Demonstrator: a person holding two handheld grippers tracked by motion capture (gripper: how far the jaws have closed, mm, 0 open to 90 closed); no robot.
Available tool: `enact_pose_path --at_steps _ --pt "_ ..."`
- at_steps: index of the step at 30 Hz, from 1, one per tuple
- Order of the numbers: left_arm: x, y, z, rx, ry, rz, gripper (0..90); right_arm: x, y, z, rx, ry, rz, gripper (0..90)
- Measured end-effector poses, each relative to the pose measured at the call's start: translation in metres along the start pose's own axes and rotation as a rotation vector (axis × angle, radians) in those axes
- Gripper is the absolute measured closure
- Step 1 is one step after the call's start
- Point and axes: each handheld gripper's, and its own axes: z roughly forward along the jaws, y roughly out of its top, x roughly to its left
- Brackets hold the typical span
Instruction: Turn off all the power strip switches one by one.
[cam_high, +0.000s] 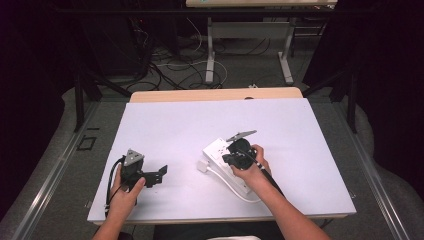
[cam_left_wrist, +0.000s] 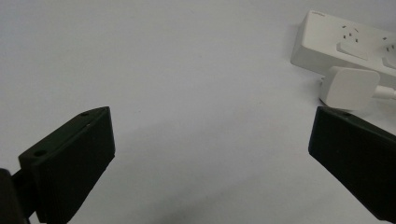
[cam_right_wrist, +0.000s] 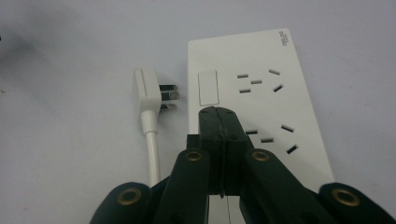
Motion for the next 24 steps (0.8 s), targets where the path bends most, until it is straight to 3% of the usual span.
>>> enact_pose_path --at_steps 6,8,17,18,21,24 --pt "0.001 0.0 0.0 0.004 0.001 0.0 0.5 0.001 0.006 0.005 0.043 -0.008 0.009 90.0" --pt "0.001 0.0 0.0 0.003 0.0 -0.001 0.5 0.001 0.006 0.008 0.018 -0.003 0.022 90.0" --pt "0.001 0.0 0.0 0.006 -0.001 -0.001 0.5 0.0 0.006 0.016 0.043 -0.008 0.026 90.0" --pt "0.001 0.0 0.0 0.004 -0.002 -0.003 0.6 0.0 0.005 0.019 0.01 -0.001 0.029 90.0" --pt "0.001 0.0 0.0 -0.004 0.003 -0.002 0.5 0.0 0.006 0.019 0.073 -0.012 0.007 90.0" --pt "0.002 0.0 0.0 -0.004 0.003 -0.003 0.5 0.001 0.004 0.022 0.062 -0.014 0.007 90.0"
